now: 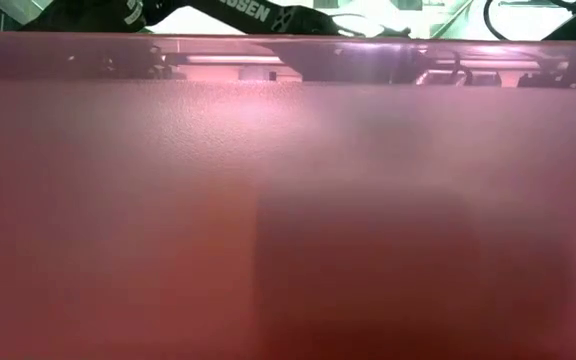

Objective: Pick and place pill bottles into a basket
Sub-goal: Put the white pill bottle into the red bin

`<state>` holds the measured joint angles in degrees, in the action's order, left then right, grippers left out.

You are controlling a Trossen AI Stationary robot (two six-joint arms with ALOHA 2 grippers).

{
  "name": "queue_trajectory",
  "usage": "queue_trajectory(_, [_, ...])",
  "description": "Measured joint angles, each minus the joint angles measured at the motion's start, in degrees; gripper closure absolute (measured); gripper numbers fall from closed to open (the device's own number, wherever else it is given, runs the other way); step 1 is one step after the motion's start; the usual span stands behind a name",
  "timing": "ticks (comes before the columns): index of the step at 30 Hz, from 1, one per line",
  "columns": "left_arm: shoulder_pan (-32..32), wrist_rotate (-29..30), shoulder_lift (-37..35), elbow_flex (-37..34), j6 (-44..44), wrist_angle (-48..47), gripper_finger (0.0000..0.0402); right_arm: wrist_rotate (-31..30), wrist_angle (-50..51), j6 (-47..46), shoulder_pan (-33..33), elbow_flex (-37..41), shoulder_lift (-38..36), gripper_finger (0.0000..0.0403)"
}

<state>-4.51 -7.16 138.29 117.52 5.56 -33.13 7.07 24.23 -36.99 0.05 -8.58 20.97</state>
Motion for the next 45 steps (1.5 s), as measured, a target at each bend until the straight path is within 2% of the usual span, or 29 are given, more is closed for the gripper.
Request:
queue_trajectory(8, [0.0,0.0,0.0,0.0,0.0,0.5,0.0071,0.0,0.0,0.7,0.0,0.0,0.0,0.0139])
queue_trajectory(19, [0.0,0.2,0.0,0.0,-1.3,0.8,0.0191,0.0,0.0,1.0,0.0,0.0,0.0,0.0139])
queue_trajectory(28, [0.0,0.2,0.0,1.3,-1.5,-0.7,0.0191,0.0,0.0,1.0,0.0,0.0,0.0,0.0139])
queue_trajectory(32, [-0.6,0.3,-0.1,5.1,-1.8,-0.6,0.0191,0.0,0.0,1.0,0.0,0.0,0.0,0.0139])
queue_trajectory(40, [-3.5,0.5,-0.2,17.6,-1.9,-7.5,0.0191,0.0,0.0,1.0,0.0,0.0,0.0,0.0139])
queue_trajectory(45, [-5.7,-1.9,-5.0,16.1,-3.4,-5.7,0.0191,0.1,0.2,1.0,0.0,0.0,0.0,0.0139])
